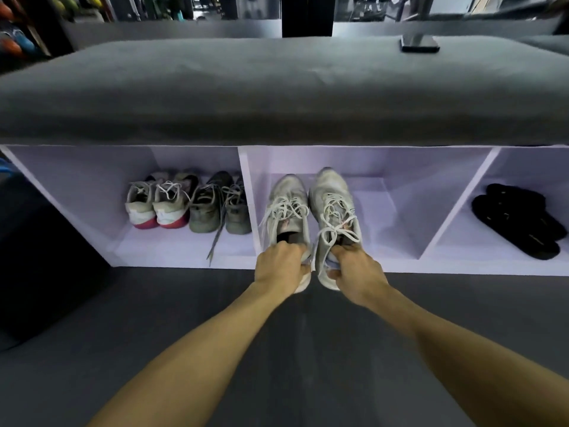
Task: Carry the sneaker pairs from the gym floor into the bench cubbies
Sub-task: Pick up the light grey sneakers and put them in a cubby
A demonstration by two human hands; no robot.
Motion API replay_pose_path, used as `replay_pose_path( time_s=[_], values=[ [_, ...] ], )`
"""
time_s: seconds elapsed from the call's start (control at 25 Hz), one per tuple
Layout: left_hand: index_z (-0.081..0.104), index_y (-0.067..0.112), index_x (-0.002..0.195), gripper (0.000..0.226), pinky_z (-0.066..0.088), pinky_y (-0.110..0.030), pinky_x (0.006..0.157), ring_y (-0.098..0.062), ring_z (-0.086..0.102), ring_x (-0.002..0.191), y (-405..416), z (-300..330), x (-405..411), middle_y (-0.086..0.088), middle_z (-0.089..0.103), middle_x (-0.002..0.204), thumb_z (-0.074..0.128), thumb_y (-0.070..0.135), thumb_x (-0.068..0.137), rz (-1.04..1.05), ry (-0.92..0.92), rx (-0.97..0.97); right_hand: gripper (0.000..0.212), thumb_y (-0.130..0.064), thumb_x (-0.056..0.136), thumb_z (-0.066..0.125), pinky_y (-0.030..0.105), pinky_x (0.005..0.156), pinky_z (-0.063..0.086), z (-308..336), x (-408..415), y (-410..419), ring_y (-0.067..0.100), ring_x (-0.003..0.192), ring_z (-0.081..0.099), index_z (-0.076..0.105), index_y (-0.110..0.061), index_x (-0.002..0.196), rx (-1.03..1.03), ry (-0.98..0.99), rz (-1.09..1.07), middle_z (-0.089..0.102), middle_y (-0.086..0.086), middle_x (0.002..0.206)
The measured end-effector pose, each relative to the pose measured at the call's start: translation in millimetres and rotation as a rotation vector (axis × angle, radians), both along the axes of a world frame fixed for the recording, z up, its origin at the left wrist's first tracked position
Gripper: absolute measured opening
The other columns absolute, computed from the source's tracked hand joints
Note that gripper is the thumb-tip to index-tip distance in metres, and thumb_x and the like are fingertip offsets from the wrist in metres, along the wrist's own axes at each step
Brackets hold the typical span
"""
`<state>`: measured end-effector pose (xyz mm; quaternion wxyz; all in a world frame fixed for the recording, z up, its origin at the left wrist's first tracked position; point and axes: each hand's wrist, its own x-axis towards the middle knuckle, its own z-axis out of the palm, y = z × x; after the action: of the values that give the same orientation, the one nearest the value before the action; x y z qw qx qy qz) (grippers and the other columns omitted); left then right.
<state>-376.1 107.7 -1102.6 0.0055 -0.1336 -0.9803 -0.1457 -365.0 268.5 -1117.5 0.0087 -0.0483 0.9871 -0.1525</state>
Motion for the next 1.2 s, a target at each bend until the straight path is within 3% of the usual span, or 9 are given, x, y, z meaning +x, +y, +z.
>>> replay_pose_path(
  time_s=[0.32,0.56,0.88,1.04,1.2],
  values=[
    [0.062,0.020,0.107,0.022,0.039,-0.033,0.067,-0.035,0.060,0.096,15.4,-61.7,-149.2,-0.013,0.063,0.106,0.059,0.029,0.087,0.035,-0.025,-0.042,0.022,-0.016,0.084,0.055,0.037,0.079,0.046,-63.9,-153.2,1.5,0.033,0.104,0.055,0.053,-0.017,0.107,-0.008,0.005,-0.026,0.060,0.009,0.113],
    [0.059,0.023,0.116,0.028,0.037,-0.029,0.068,-0.031,0.059,0.102,18.7,-96.4,-216.8,-0.011,0.059,0.114,0.057,0.033,0.089,0.095,-0.066,-0.066,0.027,-0.019,0.085,0.058,0.035,0.082,0.046,-95.4,-220.4,4.2,0.029,0.110,0.052,0.052,-0.019,0.111,0.021,0.013,-0.018,0.056,0.005,0.119],
    [0.057,0.021,0.112,0.024,0.039,-0.029,0.069,-0.030,0.060,0.103,24.2,-118.7,-248.5,-0.008,0.064,0.113,0.058,0.028,0.089,0.162,-0.068,-0.044,0.033,-0.022,0.086,0.061,0.036,0.084,0.045,-114.1,-251.1,3.9,0.027,0.116,0.050,0.051,-0.018,0.117,0.037,-0.020,-0.002,0.056,0.004,0.123],
    [0.041,0.018,0.128,0.049,0.043,-0.035,0.075,-0.026,0.046,0.121,23.1,-119.3,-236.8,-0.006,0.050,0.126,0.063,0.030,0.085,0.099,-0.083,-0.086,0.047,-0.037,0.083,0.064,0.037,0.087,0.043,-106.1,-245.2,8.8,0.025,0.121,0.043,0.045,-0.019,0.122,0.083,0.034,0.027,0.053,0.003,0.129],
    [0.039,0.020,0.123,0.056,0.044,-0.038,0.074,-0.026,0.049,0.116,12.1,-108.3,-210.2,-0.003,0.049,0.126,0.064,0.046,0.080,0.074,-0.058,-0.065,0.052,-0.048,0.086,0.056,0.038,0.094,0.036,-99.3,-215.0,12.4,0.022,0.125,0.038,0.041,-0.024,0.129,0.088,0.095,0.030,0.046,0.000,0.136]
  ],
)
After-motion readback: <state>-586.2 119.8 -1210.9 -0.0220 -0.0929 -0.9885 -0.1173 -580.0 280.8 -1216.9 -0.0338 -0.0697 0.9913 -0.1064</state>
